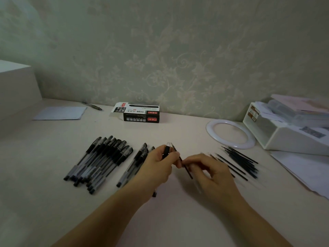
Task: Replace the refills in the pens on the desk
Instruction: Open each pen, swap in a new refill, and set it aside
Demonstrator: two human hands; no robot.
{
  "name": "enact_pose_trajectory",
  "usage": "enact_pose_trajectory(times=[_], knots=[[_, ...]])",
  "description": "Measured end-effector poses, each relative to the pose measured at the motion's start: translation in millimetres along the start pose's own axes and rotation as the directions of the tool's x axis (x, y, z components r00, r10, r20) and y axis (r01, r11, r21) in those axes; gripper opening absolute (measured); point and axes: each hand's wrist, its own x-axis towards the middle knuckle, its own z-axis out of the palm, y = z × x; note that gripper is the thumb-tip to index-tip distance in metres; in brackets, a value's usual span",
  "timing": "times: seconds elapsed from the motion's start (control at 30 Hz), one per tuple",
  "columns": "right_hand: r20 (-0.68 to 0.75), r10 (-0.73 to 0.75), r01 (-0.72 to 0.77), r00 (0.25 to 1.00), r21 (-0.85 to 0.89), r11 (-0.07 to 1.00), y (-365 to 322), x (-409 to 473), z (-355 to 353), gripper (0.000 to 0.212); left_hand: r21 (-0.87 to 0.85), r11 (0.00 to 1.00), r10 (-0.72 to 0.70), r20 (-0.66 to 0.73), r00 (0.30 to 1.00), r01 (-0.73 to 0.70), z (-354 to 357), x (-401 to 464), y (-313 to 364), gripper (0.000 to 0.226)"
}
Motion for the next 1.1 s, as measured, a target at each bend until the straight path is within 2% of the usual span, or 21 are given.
enact_pose_trajectory(times=[0.1,0.23,0.3,0.37,0.4,0.47,0.53,0.57,0.7,1.1], knots=[[0.049,0.208,-0.212,0.977,0.100,0.972,-0.1,-0.1,2.8,0.013,-0.003,1.000,0.021,-0.002,1.000,-0.021,0.3,-0.2,-1.9,0.014],[0.045,0.236,-0.237,0.971,0.035,0.971,2.0,0.2,2.1,0.007,0.018,0.998,0.058,0.031,0.998,-0.059,0.9,-1.6,-2.1,0.017],[-0.032,0.268,-0.266,0.963,0.055,0.962,4.1,1.3,0.2,0.009,0.066,0.994,0.082,0.043,0.996,-0.084,-0.2,-1.4,-1.2,0.019],[-0.161,0.318,-0.302,0.934,0.113,0.946,8.8,4.3,-4.0,0.008,0.245,0.957,0.143,0.063,0.988,-0.154,-3.1,-1.5,-2.1,0.021],[-0.210,0.348,-0.321,0.914,0.152,0.935,10.5,5.6,-6.0,0.007,0.381,0.902,0.185,0.084,0.979,-0.204,-4.7,-2.3,-3.4,0.023],[-0.231,0.420,-0.350,0.877,0.291,0.890,14.1,6.7,-8.6,0.013,0.632,0.716,0.249,0.164,0.954,-0.296,-7.7,-4.0,-8.3,0.022],[-0.204,0.493,-0.357,0.846,0.470,0.807,16.6,6.6,-8.3,0.019,0.759,0.556,0.259,0.229,0.938,-0.338,-7.7,-6.5,-11.5,0.021],[-0.189,0.512,-0.357,0.838,0.520,0.776,17.5,6.5,-7.5,0.018,0.769,0.536,0.265,0.238,0.934,-0.348,-7.1,-7.1,-12.0,0.020],[-0.138,0.523,-0.373,0.841,0.553,0.745,17.1,6.4,-4.6,0.015,0.719,0.586,0.300,0.236,0.924,-0.374,-6.3,-5.1,-12.0,0.015],[-0.139,0.552,-0.394,0.822,0.562,0.727,14.1,9.2,-5.4,0.016,0.630,0.674,0.303,0.240,0.922,-0.386,-4.3,-6.3,-10.9,0.015]])
